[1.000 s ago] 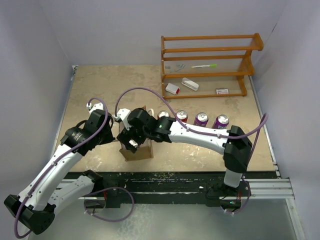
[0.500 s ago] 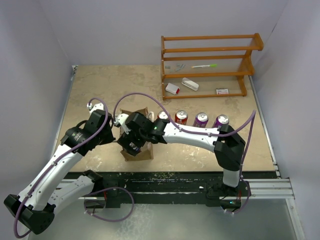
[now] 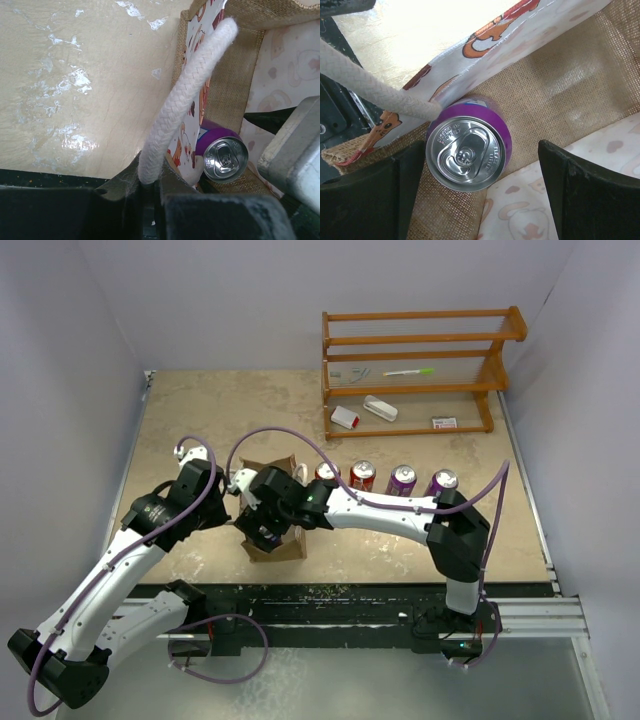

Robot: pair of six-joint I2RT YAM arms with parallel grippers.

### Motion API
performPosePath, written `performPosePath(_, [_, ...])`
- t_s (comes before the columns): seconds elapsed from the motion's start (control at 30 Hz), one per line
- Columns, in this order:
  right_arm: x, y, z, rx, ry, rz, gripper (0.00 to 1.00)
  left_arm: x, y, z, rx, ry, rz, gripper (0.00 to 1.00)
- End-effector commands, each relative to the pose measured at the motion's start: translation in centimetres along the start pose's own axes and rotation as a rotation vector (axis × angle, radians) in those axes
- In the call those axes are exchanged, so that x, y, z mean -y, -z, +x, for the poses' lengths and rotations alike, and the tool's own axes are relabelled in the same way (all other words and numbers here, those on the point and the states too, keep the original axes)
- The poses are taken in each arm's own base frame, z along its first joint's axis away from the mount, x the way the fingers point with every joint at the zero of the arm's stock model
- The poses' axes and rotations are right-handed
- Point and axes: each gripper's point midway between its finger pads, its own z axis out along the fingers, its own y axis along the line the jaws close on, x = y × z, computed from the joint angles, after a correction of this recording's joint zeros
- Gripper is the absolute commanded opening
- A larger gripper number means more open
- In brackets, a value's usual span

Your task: Take the beverage out of the canvas bag

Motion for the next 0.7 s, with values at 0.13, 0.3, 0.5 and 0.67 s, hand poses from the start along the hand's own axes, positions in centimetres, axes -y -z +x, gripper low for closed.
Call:
performPosePath(0.13, [0.4,-1.5,2.9,-0.080,0.023,0.028,0.87,0.1,-0.1,-0.3,0.021,0.012,0.001,0.00])
performPosePath(0.3, [0.4,-1.5,2.8,-0.074,0.025,0.026,0.79,0.1,0.0,-0.3,0.023,0.014,0.000,0.00])
performPosePath(0.5, [-0.2,-1.0,2.7,-0.064,0.010,-0.009,0.67,0.1,-0.1,-0.2,0.019,0.011,-0.001,0.00])
performPosePath(0.67, [-0.3,-0.4,1.8,-0.028,0.002,-0.012,0.55,0.1,-0.2,-0.2,0.015,0.010,-0.004,0.00])
